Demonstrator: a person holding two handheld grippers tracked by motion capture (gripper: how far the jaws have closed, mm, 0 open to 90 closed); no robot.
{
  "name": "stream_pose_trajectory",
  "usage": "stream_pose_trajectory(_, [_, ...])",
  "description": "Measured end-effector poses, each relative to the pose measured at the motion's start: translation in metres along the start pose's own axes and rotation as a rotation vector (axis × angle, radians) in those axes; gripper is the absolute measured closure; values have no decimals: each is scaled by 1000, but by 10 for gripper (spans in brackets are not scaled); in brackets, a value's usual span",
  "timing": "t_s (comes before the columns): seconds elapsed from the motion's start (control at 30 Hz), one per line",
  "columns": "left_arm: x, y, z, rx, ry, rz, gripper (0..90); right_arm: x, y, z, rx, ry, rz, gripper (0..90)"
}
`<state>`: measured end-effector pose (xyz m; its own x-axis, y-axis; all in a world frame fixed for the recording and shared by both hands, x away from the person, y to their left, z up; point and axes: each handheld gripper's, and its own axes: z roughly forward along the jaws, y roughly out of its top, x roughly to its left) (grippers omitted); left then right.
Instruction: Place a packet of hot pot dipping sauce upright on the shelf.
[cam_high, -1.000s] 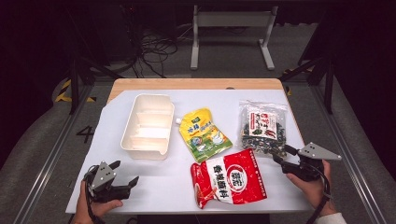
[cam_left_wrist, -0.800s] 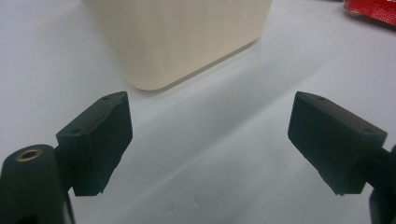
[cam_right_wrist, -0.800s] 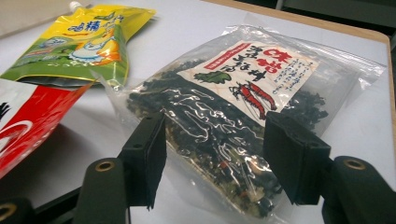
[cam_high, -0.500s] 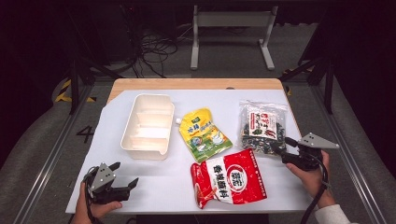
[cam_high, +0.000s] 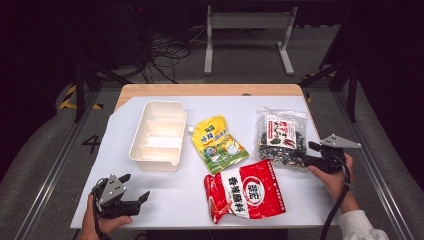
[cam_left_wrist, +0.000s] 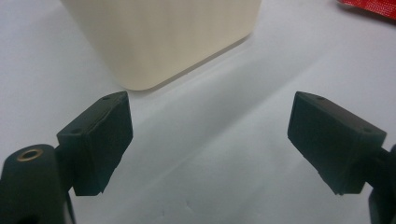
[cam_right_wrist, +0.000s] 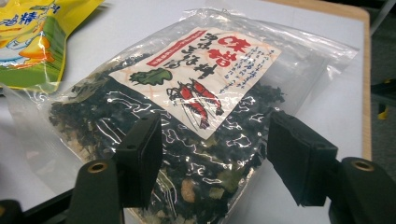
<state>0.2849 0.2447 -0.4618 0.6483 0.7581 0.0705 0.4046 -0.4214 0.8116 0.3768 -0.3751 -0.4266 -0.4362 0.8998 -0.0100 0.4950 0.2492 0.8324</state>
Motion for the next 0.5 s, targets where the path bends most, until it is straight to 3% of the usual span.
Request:
stream_pose_trajectory(0.3, [-1, 1, 2, 1, -10, 18, 149, -16, 0, 20, 64, 28, 56, 277])
stream_pose_trajectory(0.5, [-1, 2, 3, 0, -16, 15, 149, -23, 1, 31, 100, 85, 132, 177])
